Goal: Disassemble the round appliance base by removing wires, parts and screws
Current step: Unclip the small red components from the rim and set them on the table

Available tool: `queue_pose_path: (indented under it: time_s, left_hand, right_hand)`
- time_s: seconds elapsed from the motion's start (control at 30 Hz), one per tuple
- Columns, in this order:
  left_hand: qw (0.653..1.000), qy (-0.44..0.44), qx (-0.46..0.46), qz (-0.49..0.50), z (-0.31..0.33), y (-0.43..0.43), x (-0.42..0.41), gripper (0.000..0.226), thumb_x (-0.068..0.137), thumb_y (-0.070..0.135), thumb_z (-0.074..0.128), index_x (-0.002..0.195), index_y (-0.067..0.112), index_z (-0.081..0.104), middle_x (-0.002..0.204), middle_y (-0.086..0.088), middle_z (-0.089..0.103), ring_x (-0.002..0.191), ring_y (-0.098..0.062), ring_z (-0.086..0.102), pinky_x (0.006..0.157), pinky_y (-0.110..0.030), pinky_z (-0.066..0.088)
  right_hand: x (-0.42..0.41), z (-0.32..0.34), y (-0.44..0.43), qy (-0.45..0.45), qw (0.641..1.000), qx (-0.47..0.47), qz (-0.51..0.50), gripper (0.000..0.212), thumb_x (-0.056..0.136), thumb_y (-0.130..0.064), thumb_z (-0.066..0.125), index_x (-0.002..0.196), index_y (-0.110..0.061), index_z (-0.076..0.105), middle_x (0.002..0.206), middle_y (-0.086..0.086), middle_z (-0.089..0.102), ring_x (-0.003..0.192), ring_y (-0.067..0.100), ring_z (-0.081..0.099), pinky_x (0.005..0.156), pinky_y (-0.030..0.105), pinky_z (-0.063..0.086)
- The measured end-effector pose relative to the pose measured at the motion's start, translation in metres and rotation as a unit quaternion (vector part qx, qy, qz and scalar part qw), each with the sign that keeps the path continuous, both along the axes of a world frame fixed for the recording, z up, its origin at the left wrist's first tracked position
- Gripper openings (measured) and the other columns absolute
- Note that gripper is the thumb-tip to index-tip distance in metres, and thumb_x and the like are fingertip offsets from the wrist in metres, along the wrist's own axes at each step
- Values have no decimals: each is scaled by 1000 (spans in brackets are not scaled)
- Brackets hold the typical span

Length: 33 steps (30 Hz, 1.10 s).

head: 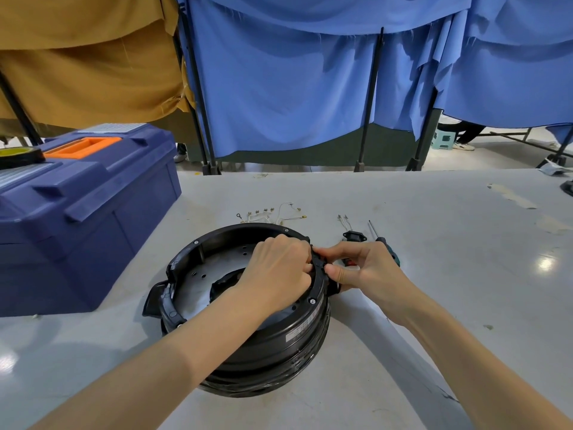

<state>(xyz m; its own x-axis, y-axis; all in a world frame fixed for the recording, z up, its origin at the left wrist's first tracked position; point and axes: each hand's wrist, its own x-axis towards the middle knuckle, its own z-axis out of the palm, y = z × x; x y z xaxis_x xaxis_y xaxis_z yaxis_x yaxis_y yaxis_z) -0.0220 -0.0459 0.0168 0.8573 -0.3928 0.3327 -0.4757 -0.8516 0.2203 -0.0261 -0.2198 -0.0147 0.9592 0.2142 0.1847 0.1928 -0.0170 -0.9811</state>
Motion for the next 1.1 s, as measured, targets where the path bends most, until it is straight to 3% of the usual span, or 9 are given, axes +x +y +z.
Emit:
queue_pose_path:
  time_s: [0.1, 0.23, 0.43, 0.63, 1.1]
  left_hand:
    - [1000, 10, -13, -10, 0, 0, 1, 11, 84, 11, 56, 87, 10, 66, 78, -6, 62, 79, -29, 59, 69, -36, 45]
    - [1000, 12, -14, 13, -1, -2, 3, 12, 87, 13, 54, 92, 12, 65, 87, -9, 64, 85, -29, 58, 70, -34, 43]
    - [1000, 18, -22, -9, -1, -1, 2, 12, 86, 12, 58, 90, 10, 69, 84, -10, 67, 82, -28, 60, 67, -33, 43]
    - [999, 24, -40, 17, 0, -5, 3, 15, 83, 9, 55, 92, 11, 67, 89, -11, 66, 86, -30, 60, 75, -37, 49]
    - [996, 56, -72, 8, -1, -3, 3, 10, 84, 10, 59, 84, 9, 69, 82, -13, 67, 82, -31, 61, 74, -40, 52]
  right_hand:
    - [0, 0, -1, -8, 1000, -7, -5, 24, 81, 4, 72, 97, -14, 76, 89, 6, 75, 76, 14, 72, 61, 23, 56]
    - [0, -1, -2, -9, 1000, -4, 1, 24, 82, 3, 70, 101, -11, 75, 88, 4, 75, 77, 14, 71, 62, 24, 57]
    - [-1, 0, 0, -14, 1000, -1, -2, 25, 82, 5, 69, 98, -14, 75, 81, -3, 75, 72, 9, 70, 60, 19, 55]
    - [-1, -1, -1, -21, 1000, 3, -2, 27, 82, 4, 71, 98, -18, 78, 89, 4, 75, 78, 13, 71, 63, 22, 56]
    - [-1, 1, -1, -17, 1000, -2, -1, 26, 82, 5, 70, 98, -15, 76, 84, 0, 75, 77, 10, 70, 63, 22, 55]
